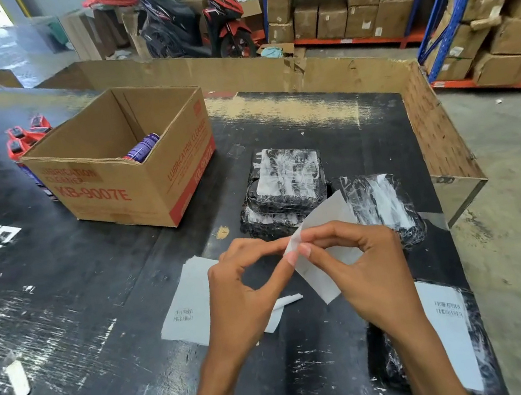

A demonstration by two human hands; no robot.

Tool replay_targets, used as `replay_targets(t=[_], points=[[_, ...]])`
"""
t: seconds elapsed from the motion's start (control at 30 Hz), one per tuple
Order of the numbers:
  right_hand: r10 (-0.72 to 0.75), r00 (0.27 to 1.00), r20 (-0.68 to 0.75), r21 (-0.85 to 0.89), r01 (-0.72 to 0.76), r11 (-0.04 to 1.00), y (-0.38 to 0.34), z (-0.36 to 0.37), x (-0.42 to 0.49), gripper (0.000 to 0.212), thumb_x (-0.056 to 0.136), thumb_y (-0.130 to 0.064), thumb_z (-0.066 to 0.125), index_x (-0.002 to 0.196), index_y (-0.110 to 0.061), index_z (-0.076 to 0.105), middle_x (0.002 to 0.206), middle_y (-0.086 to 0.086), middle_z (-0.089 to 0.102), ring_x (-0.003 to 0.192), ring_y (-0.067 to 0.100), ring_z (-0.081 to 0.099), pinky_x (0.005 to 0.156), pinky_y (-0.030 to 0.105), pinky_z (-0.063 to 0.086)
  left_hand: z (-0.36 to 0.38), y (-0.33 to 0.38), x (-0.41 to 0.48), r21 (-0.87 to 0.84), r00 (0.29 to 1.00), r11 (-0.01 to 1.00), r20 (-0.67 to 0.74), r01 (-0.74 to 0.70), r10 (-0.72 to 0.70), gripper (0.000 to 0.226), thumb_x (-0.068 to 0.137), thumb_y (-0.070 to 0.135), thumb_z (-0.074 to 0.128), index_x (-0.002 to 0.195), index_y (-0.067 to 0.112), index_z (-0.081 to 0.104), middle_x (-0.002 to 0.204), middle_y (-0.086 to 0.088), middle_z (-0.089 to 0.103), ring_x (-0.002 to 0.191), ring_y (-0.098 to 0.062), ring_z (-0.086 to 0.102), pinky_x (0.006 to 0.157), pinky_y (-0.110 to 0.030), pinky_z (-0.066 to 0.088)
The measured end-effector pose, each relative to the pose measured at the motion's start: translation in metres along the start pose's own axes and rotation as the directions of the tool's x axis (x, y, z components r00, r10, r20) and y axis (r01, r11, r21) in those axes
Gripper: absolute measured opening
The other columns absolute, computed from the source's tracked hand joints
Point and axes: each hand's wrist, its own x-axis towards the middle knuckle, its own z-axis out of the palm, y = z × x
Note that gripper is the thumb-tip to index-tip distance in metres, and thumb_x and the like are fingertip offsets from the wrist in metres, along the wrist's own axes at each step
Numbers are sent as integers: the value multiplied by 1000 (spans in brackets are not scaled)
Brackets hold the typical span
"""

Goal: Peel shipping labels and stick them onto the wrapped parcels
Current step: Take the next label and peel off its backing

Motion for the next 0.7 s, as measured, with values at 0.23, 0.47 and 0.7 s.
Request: replay_targets(t=[0.23,0.47,0.7], points=[[51,999,20,27,-51,998,4,1,-1,14,79,-18,85,85,-30,82,79,-18,79,79,-2,75,82,16,56,0,-9,-1,128,999,991,3,-45,45,18,86,42,71,103,43,77,93,8,71,95,-19,68,86,-43,53],[82,997,9,72,-82,994,15,7,-3,16,82,-15,83,86,-29,80,80,-13,79,79,3,74,79,15,55,5,-18,0,256,993,966,-97,-41,68,11,91,29,67,88,27,78,84,11,72,86,-10,66,79,-25,48],[389,892,232,226,-438,870,48,-1,-21,34,93,1,67,112,-27,72,71,-10,72,81,2,70,85,17,57,-18,-67,31,-99,876,883,-116,459,-468,28,95,18,55,82,0,72,73,-19,64,69,-21,50,67,-36,42]])
